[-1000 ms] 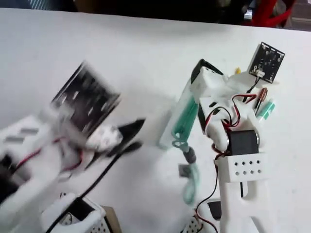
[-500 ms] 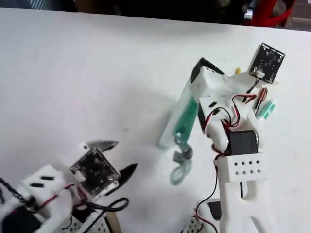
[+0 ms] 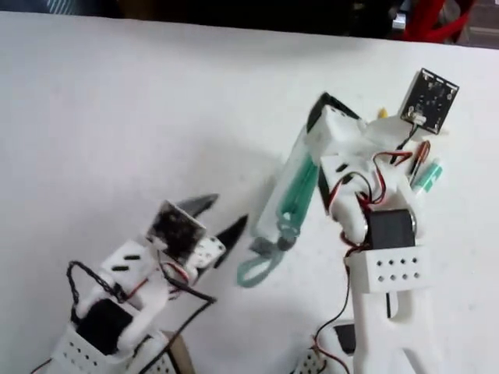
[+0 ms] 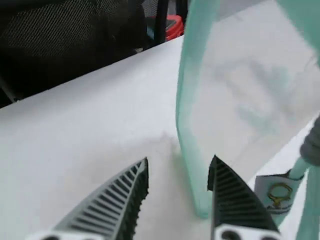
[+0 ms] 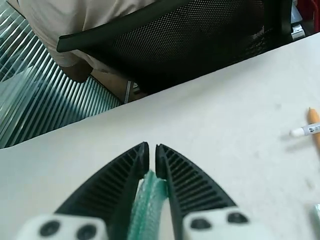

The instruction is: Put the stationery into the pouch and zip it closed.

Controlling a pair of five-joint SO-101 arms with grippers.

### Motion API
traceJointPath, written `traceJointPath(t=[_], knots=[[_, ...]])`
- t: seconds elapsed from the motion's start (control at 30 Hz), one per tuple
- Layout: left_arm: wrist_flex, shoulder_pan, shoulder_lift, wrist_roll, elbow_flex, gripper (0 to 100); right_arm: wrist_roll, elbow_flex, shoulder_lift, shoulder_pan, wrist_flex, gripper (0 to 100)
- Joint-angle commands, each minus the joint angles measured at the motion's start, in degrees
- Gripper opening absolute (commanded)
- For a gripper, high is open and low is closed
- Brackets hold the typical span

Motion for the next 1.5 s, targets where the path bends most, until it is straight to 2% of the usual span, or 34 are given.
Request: traceJointPath(t=[0.0,0.13,0.33,0.43,0.6,0.67,1.0,1.23,1.47], knots=[[-5.4,3.2,-0.2,0.8,-0.5,20,0.8,1.5,1.0,-0.3,0.0,2.3],[-9.3,3.5,-0.2,1.2,0.0,20,0.8,1.6,1.1,-0.3,0.0,2.3],[-9.7,7.3,-0.1,1.9,-0.2,19,0.8,2.0,1.1,-0.3,-0.2,2.3],[-5.8,9.6,-0.4,2.6,-3.0,18,0.8,2.5,1.1,-0.3,-0.9,2.3],[7.2,9.1,-0.3,2.7,-12.8,20,0.8,2.7,1.1,-0.3,-1.3,2.3],[8.4,9.2,-0.2,2.8,-12.7,21,0.8,2.7,1.1,-0.3,-1.3,2.3],[-4.8,13.6,-0.1,5.5,-2.6,19,0.8,2.7,1.1,-0.3,-1.0,2.3],[-9.4,8.8,0.5,4.1,-2.2,19,0.8,2.8,1.1,-0.3,-1.0,2.3],[-16.1,14.0,17.0,4.5,-5.7,19,0.8,2.8,1.1,-0.3,-1.2,2.3]])
